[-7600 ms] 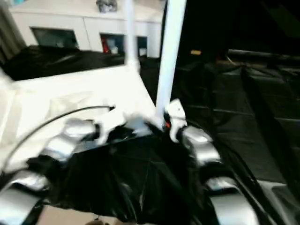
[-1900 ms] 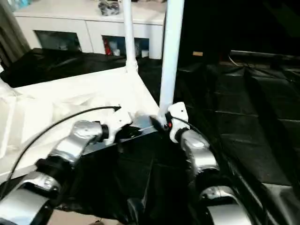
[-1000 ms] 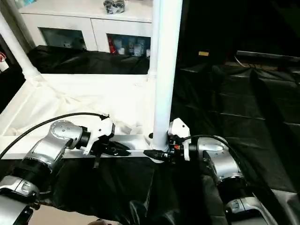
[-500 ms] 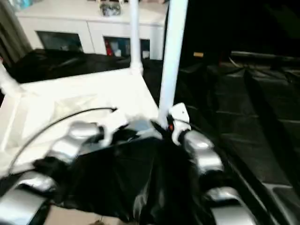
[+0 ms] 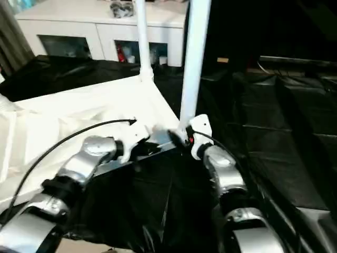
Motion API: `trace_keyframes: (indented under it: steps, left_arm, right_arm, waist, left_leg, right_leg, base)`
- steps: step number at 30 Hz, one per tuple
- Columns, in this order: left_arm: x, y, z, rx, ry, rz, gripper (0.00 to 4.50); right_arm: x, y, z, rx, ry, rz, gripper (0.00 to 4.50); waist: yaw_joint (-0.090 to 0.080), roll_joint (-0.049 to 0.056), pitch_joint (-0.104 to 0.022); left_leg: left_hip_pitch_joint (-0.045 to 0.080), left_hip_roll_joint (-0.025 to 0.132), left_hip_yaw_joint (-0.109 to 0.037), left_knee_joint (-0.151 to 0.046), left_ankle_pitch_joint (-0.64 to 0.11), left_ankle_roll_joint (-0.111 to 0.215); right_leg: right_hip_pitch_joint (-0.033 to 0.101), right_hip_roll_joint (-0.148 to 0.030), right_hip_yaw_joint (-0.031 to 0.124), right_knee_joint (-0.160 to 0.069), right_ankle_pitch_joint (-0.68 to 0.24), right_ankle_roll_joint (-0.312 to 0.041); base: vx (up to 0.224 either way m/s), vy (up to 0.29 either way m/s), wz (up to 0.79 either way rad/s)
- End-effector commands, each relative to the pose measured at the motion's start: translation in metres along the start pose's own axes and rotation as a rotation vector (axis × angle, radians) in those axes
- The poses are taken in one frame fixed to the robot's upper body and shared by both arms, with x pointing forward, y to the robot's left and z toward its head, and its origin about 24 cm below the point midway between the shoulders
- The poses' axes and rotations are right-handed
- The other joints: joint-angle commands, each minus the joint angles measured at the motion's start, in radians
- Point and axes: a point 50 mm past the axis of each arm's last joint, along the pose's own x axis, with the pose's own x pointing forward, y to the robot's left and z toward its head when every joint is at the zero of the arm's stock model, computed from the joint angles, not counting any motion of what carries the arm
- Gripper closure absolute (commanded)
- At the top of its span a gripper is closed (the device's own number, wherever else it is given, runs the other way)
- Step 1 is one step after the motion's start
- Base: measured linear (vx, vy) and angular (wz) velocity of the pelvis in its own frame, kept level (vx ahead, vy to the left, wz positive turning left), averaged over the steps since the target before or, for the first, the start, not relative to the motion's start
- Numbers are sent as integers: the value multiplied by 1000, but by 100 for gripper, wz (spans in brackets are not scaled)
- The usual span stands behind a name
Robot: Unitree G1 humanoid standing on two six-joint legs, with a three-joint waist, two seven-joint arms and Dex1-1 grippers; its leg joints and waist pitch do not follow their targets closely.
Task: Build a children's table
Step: Rotate leg to tighten
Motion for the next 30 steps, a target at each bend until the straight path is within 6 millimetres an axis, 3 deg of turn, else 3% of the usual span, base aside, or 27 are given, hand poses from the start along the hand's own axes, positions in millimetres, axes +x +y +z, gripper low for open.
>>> trace_keyframes:
  steps: [1, 12, 18, 26, 30]
  left_arm:
    - [5, -14, 14, 67, -94, -146, 450]
    - [-21, -14, 1, 67, -43, -298, 450]
    - [-28, -13, 0, 60, -39, -329, 450]
    - [-26, -15, 1, 48, -58, -322, 450]
    - [-17, -11, 5, 39, -73, -222, 450]
  right_arm:
    - [2, 24, -8, -42, 37, 225, 60]
    - [-31, 26, -6, -90, 65, 635, 60]
    - [-40, 27, -10, -68, 126, 745, 113]
    - [-40, 34, -14, -57, 134, 752, 171]
    - [-28, 33, -17, -45, 124, 594, 176]
  waist:
    - [4, -12, -55]
    - [12, -15, -53]
    - [15, -16, -53]
    - [19, -16, -53]
    - [15, -16, -48]
  left_leg:
    - [-9, 17, 3, -54, -168, 92]
    - [-9, 22, 4, -54, -174, 111]
    - [-8, 24, 4, -54, -163, 105]
    - [-7, 23, 4, -54, -163, 93]
    - [-6, 21, 3, -59, -190, 73]
  right_leg:
    - [60, -52, 41, -74, -147, -224]
    - [56, -50, 42, -72, -157, -235]
    - [56, -52, 42, -71, -153, -239]
    - [55, -52, 42, -73, -170, -230]
    - [52, -53, 43, -80, -230, -214]
  base:
    - [0, 0, 0]
    - [0, 0, 0]
    - [0, 0, 0]
    - [0, 0, 0]
    - [0, 0, 0]
